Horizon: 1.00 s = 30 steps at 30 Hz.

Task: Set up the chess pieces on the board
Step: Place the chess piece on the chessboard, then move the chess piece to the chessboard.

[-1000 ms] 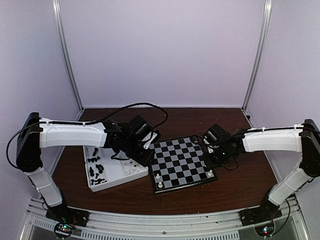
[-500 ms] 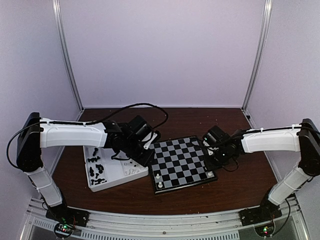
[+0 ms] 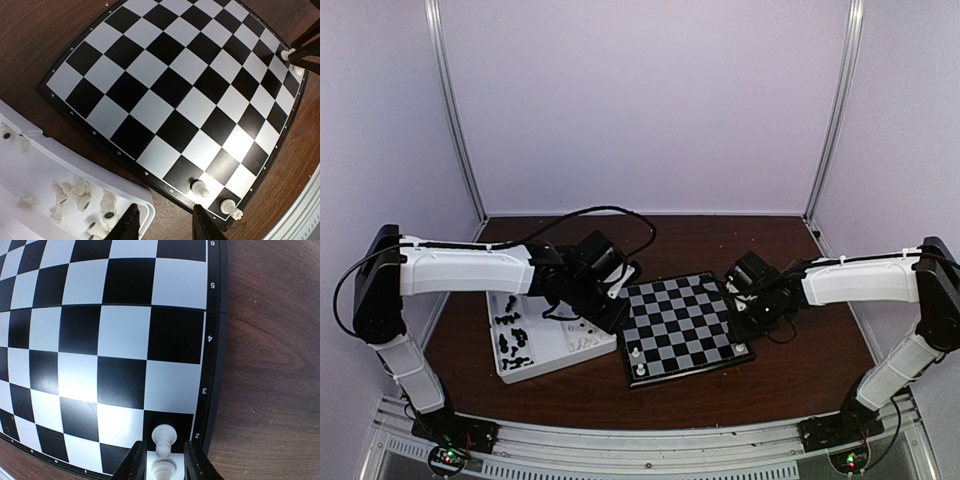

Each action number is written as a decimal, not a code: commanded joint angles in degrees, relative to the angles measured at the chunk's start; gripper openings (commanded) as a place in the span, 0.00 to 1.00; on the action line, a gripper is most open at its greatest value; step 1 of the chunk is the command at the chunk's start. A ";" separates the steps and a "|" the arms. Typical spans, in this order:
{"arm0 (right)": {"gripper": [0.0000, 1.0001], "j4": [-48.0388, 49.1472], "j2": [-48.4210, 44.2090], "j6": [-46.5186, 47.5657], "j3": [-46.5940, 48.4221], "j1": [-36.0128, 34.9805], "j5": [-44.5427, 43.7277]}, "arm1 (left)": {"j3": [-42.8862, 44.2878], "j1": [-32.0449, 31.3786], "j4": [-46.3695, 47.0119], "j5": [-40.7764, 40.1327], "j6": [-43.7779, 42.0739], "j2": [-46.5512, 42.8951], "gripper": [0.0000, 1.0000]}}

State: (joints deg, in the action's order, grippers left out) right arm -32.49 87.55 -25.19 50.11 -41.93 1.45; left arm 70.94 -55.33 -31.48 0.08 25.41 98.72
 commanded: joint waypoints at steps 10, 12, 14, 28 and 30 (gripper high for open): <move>0.36 -0.67 -6.45 2.12 2.49 0.72 -3.25 | 2.83 -0.92 0.17 6.72 -1.60 3.37 0.41; 0.37 -0.52 -7.27 2.23 2.54 0.71 -3.72 | 3.72 -1.44 -0.65 6.97 -2.08 4.53 0.42; 0.37 -0.39 -8.15 2.25 2.54 0.73 -4.08 | 4.83 -2.06 -1.46 7.14 -2.62 5.68 0.42; 0.39 0.63 -11.54 2.17 1.84 0.71 -5.80 | 7.74 -3.29 -5.00 7.69 -3.26 10.84 0.30; 0.39 0.76 -11.52 2.16 1.84 0.74 -5.73 | 8.08 -3.23 -5.36 7.22 -3.30 11.29 0.30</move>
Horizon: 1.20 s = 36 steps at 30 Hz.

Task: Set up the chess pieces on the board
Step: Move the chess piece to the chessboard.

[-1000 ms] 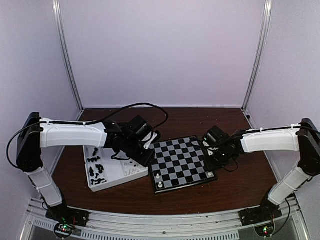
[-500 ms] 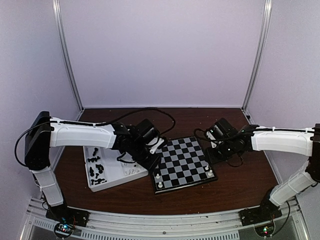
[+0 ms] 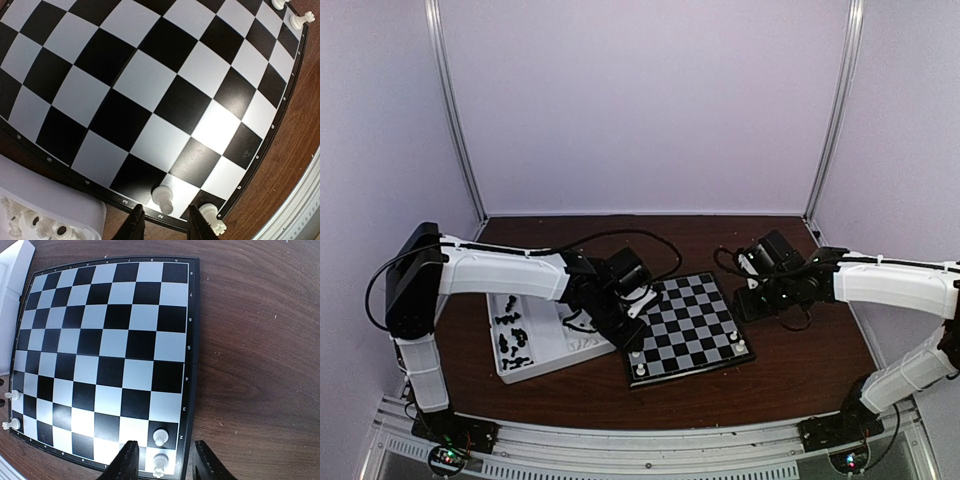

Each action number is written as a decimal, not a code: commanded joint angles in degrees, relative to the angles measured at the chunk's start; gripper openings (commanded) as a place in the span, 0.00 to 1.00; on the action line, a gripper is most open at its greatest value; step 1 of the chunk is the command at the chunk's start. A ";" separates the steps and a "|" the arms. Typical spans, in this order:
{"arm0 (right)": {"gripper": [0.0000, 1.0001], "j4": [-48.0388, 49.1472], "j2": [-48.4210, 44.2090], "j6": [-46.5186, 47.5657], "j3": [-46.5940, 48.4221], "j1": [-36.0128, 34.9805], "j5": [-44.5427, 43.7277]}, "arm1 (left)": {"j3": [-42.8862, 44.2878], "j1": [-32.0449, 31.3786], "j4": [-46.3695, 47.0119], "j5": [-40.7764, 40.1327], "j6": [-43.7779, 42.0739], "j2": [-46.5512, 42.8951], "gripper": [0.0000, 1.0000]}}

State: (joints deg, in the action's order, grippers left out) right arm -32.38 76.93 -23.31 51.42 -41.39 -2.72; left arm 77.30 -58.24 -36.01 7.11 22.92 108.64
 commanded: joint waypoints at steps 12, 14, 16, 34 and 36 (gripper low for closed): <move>0.39 0.31 -0.92 0.28 0.52 0.17 -1.87 | 2.48 -0.53 -0.99 0.20 -1.02 3.17 0.21; 0.39 0.22 -0.84 0.28 0.53 0.17 -1.92 | 2.59 -0.64 -0.99 0.22 -1.12 3.21 0.17; 0.39 0.13 -0.73 0.31 0.48 0.17 -1.88 | 2.68 -0.70 -1.03 0.44 -1.25 3.18 0.13; 0.39 0.65 -0.64 -0.06 -0.49 0.17 -1.65 | 2.63 -1.87 -1.84 0.67 -1.05 3.07 0.05; 0.39 0.65 -0.72 -0.02 -0.61 0.19 -1.65 | 2.67 -2.03 -2.12 0.52 -1.02 3.11 0.05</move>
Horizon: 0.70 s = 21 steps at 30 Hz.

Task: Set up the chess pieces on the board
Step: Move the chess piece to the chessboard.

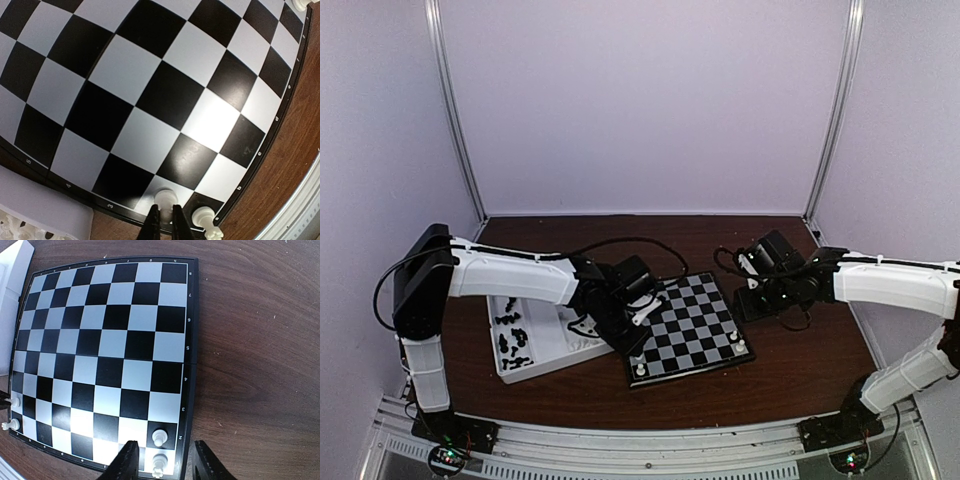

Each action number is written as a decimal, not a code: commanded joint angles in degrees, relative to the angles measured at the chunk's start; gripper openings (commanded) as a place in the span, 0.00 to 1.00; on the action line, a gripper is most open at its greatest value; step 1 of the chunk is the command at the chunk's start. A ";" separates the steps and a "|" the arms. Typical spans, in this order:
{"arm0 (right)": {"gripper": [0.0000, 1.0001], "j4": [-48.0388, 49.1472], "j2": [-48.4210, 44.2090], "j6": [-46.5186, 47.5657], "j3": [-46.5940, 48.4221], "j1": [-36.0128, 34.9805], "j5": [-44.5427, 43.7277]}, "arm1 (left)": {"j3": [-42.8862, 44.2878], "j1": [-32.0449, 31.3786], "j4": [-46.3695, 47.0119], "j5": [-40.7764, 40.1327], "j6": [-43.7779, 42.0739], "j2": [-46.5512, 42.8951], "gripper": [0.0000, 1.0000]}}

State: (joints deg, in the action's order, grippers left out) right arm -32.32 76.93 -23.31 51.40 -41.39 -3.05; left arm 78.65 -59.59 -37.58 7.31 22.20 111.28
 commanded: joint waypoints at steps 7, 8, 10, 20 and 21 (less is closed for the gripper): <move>0.39 0.67 -1.13 -0.16 -0.94 0.17 -1.21 | 1.46 -1.13 -1.13 -0.78 -0.18 0.41 0.11; 0.39 0.67 -1.25 -0.16 -0.95 0.17 -1.32 | 1.56 -1.11 -1.36 -1.08 -0.12 0.42 0.15; 0.39 0.67 -1.41 -0.13 -1.08 0.17 -1.30 | 1.90 -1.26 -2.13 -2.16 0.10 0.36 0.24; 0.39 0.54 -1.43 0.00 -0.78 0.22 -1.40 | 2.63 -1.27 -1.95 -9.68 1.79 -4.23 0.34; 0.39 0.58 -1.43 0.02 -0.70 0.17 -1.41 | 2.31 -1.27 -1.64 -10.66 2.08 -5.06 0.34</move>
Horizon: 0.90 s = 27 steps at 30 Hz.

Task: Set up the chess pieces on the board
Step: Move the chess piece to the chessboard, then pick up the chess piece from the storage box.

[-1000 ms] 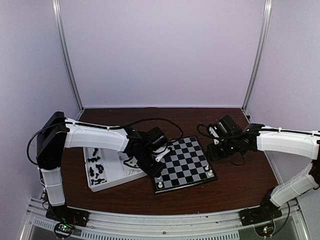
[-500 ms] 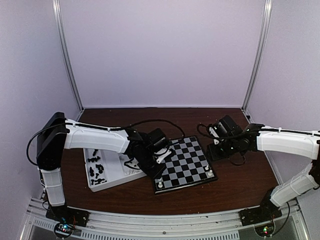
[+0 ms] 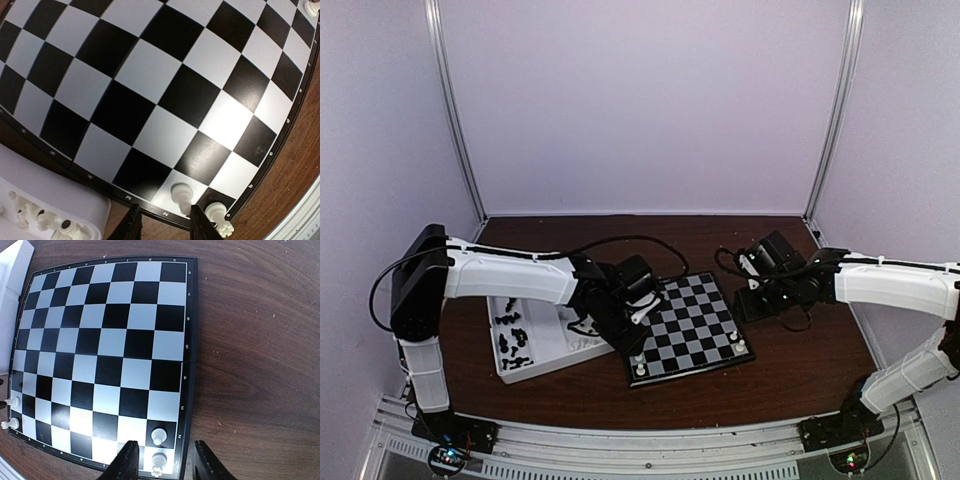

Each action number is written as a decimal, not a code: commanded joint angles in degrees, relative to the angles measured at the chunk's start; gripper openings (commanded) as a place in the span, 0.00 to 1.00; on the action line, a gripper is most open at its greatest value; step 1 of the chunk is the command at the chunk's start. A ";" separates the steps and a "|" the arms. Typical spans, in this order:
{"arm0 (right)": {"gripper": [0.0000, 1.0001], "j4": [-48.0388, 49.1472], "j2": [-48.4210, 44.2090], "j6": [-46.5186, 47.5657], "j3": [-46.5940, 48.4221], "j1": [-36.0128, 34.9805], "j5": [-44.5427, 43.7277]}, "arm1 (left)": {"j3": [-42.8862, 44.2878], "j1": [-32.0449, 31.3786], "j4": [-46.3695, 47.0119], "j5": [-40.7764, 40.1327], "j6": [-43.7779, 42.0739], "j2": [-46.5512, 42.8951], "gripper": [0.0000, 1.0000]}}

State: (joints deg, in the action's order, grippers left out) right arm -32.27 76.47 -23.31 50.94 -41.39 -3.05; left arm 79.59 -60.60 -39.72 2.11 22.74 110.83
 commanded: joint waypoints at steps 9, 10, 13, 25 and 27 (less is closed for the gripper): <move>0.39 0.81 -1.04 0.02 -0.31 0.19 -1.37 | -4.56 3.44 2.01 -12.17 1.87 -12.58 0.31; 0.39 0.81 -1.05 0.02 -0.31 0.18 -1.35 | -5.25 4.60 1.95 -11.53 1.87 -13.21 0.30; 0.39 0.81 -1.24 0.02 -0.44 0.17 -1.36 | -7.33 7.67 1.93 -9.75 1.60 -14.78 0.27; 0.39 0.59 -0.95 0.11 -0.05 0.21 -1.40 | -8.54 11.99 1.70 -3.09 0.24 -10.98 0.25; 0.39 0.63 -0.89 0.11 -0.05 0.16 -1.51 | -8.41 11.99 1.82 -2.81 0.09 -10.56 0.28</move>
State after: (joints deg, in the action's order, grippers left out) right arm -31.90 76.44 -23.31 50.94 -41.39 -3.05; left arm 71.20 -48.58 -39.13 -3.03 23.75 99.07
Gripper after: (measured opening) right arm 0.388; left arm 0.256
